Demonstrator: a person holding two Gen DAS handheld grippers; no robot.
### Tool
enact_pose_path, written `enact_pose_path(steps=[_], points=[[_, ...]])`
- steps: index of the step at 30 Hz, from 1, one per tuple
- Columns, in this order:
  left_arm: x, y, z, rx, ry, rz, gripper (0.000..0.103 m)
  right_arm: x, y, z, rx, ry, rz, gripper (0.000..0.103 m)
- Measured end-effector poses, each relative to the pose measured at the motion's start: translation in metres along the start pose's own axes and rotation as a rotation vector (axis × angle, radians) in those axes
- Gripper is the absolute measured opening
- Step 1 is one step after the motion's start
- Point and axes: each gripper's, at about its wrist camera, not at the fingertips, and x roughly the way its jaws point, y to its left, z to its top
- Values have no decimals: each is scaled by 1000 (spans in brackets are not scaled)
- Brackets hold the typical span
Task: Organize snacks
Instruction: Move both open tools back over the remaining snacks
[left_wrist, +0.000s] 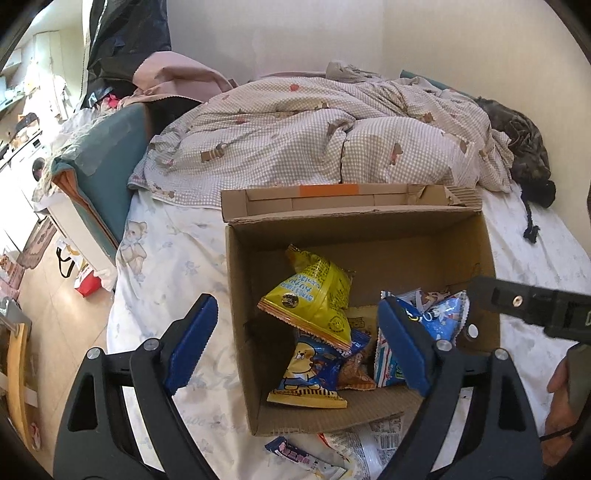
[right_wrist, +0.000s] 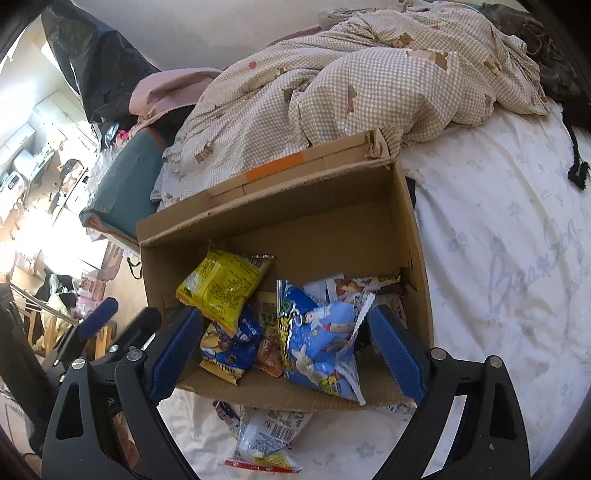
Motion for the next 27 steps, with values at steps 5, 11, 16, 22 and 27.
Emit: enact_pose_path(steps=[5, 11, 16, 22, 27], points=[[-19, 6, -4, -18, -10, -19, 86, -15, 11, -9, -36, -10, 22, 94], [-43, 14, -15, -19, -20, -21, 86, -31, 13, -31, -32, -1, 9, 94], [-51, 26, -32, -94, 36, -31, 86, -38, 11, -52, -34, 7, -26, 94], [-58, 30, -56, -129, 99, -46, 86, -45, -1, -74, 10, 33, -80, 94], [-63, 30, -73, -125, 126, -42, 86, -50, -8, -87, 39, 54, -67, 94]])
